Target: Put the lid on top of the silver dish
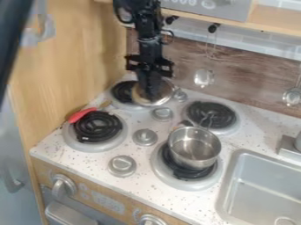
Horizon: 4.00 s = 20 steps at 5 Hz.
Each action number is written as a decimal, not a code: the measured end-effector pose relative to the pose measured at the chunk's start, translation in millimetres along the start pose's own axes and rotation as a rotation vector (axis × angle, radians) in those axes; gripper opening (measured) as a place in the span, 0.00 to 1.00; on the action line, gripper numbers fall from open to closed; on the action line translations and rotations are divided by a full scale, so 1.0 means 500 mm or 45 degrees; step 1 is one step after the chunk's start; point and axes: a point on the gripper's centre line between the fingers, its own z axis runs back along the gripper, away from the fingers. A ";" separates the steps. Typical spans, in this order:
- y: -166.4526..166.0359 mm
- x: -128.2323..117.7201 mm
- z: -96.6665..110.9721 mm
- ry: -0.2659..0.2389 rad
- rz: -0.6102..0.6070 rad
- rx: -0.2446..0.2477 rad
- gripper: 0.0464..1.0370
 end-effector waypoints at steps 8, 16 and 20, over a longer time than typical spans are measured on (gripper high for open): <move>-0.192 -0.006 -0.088 0.207 -0.660 -0.002 0.20; -0.261 -0.115 -0.094 0.195 -1.026 0.010 0.20; -0.268 -0.091 -0.059 0.176 -0.810 -0.108 0.99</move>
